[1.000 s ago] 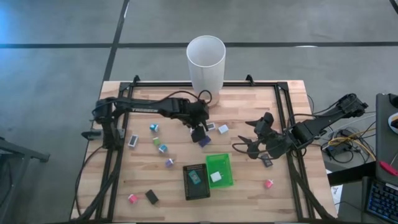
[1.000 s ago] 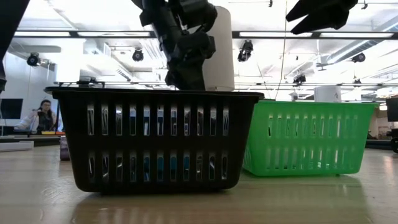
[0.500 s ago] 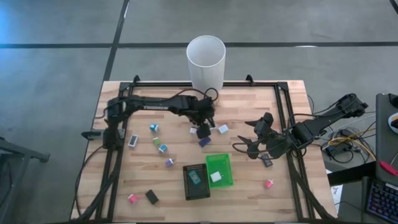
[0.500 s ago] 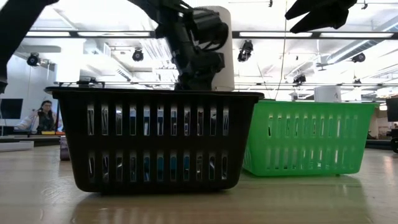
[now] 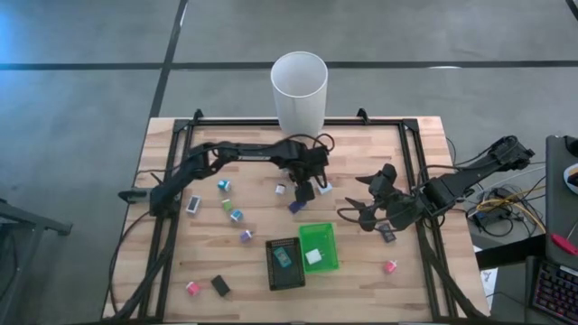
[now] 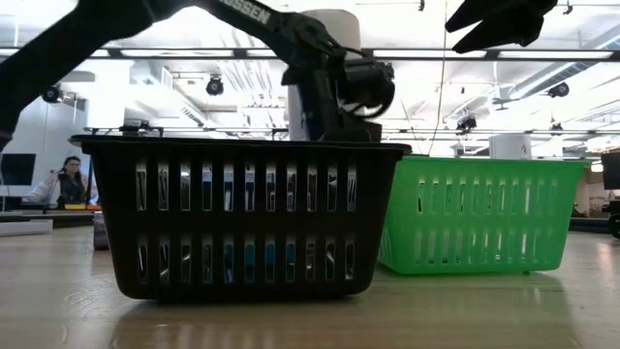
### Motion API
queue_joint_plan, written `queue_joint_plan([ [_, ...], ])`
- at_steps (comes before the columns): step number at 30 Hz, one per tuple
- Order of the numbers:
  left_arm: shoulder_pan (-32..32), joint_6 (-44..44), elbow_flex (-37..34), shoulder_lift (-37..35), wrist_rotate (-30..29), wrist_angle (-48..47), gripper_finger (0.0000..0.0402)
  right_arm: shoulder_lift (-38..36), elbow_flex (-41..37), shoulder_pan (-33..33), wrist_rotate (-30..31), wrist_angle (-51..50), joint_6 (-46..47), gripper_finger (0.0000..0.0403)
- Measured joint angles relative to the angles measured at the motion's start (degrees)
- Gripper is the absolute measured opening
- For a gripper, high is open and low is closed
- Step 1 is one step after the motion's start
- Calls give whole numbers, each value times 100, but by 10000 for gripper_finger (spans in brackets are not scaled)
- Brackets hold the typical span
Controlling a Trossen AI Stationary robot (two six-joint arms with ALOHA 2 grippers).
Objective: Pick & Place Office items
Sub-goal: Put the right white digital clock into the black bin
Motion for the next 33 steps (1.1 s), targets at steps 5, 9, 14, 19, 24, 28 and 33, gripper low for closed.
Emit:
queue_joint_plan([
  [5, 60, 61, 27, 201, -117, -9, 234, 0, -18, 0, -5, 1, 0, 325],
  [9, 108, 61, 30, 224, -148, 15, 234, 0, -18, 0, -7, 0, 0, 325],
  [14, 135, 57, 31, 228, -147, 14, 234, 0, -18, -2, -5, 1, -1, 325],
  [19, 135, 54, 31, 228, -145, 14, 234, 0, -18, -2, -5, 0, -2, 325],
  [24, 133, 52, 31, 228, -144, 17, 234, 0, -18, -2, -5, 2, -2, 325],
  [28, 133, 51, 31, 228, -140, 59, 234, 0, -18, -2, -5, 2, -2, 325],
  [33, 133, 51, 20, 228, -129, 125, 234, 0, -18, -4, -2, 2, -7, 325],
])
